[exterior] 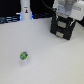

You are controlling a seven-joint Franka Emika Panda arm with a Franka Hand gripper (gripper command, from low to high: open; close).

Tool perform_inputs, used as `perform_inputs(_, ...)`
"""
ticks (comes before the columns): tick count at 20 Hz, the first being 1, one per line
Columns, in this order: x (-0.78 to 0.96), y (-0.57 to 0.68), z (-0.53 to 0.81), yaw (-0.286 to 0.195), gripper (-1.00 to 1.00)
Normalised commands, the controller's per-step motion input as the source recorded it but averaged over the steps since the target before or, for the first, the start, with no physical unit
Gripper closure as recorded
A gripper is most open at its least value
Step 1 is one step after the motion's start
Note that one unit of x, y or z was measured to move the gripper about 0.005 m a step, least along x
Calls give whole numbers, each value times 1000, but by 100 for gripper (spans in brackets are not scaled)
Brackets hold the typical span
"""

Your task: Open the kcup holder, insert the kcup into the holder, and close the kcup holder

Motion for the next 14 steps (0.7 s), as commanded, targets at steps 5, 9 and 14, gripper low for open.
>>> perform_inputs(5,-323,2,-62,0,-100)
perform_inputs(9,-315,50,-189,-8,-100)
perform_inputs(14,-192,42,-65,-9,100)
